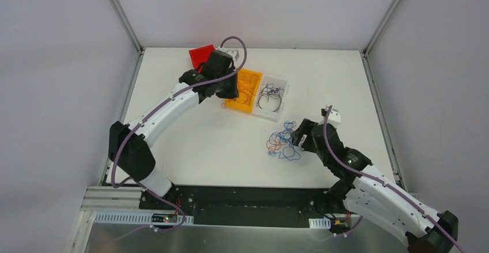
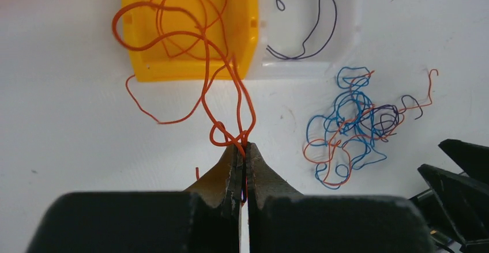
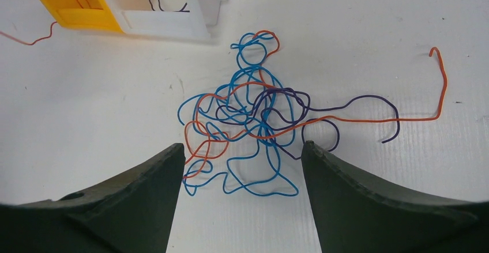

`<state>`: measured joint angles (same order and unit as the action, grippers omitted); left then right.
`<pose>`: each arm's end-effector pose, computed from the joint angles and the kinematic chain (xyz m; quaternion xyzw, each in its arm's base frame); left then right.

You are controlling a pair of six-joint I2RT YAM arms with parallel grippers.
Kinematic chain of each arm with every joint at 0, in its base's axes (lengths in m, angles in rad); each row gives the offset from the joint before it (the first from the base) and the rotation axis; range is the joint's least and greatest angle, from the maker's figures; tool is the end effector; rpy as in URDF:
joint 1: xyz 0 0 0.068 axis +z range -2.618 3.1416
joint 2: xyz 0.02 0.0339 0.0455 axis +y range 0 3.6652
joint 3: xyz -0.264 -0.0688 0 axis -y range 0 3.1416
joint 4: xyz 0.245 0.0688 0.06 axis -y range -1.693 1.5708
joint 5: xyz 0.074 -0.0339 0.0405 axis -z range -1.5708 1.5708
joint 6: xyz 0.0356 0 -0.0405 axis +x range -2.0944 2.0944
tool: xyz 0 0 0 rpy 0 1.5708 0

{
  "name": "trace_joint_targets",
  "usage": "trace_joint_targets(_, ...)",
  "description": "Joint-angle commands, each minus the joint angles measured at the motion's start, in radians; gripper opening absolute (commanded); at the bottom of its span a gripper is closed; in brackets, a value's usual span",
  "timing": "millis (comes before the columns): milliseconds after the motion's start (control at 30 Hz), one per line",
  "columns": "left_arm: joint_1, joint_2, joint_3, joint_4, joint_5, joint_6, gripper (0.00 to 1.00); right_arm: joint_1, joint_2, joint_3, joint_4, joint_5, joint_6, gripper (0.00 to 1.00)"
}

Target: Untangle the cables

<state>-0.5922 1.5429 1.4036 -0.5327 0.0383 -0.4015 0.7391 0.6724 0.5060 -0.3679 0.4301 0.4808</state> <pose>0.2891 -0.1961 0.3346 0.0940 0.8957 -0.2222 0.3736 0.1257 0.0945 0.2424 -0.0045 0.8552 0.1253 0.5029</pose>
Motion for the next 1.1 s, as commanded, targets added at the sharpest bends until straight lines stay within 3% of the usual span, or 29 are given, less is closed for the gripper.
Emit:
trace_joint_targets(0, 0.009, 0.127, 0.162, -0.02, 0.084, 0.057, 0.0, -0.005, -0.017, 0.053, -0.012, 0.013, -0.02, 0.77)
trace_joint_targets(200, 0.029, 0.238, 0.356, -0.046, 0.108, 0.057, 0.0, -0.006, -0.057, 0.069, -0.051, 0.033, -0.029, 0.77)
trace_joint_targets(367, 0.025, 0.19, 0.466, -0.135, 0.028, 0.071, 0.0, -0.009, -0.07, 0.083, -0.068, 0.038, -0.048, 0.77)
trace_joint_targets(600, 0.028, -0.01, 0.502, -0.292, -0.28, 0.157, 0.0, -0.011, -0.051, 0.092, -0.052, 0.027, -0.06, 0.77)
trace_joint_targets(767, 0.034, -0.108, 0.477, -0.321, -0.408, 0.2, 0.0, -0.012, -0.004, 0.09, -0.009, -0.002, -0.045, 0.77)
trace_joint_targets(933, 0.034, -0.145, 0.486, -0.317, -0.393, 0.211, 0.0, -0.011, 0.025, 0.099, 0.019, -0.019, -0.033, 0.77)
trace_joint_targets(1067, 0.034, -0.108, 0.493, -0.277, -0.169, 0.203, 0.0, -0.013, 0.024, 0.102, 0.023, -0.014, -0.03, 0.77)
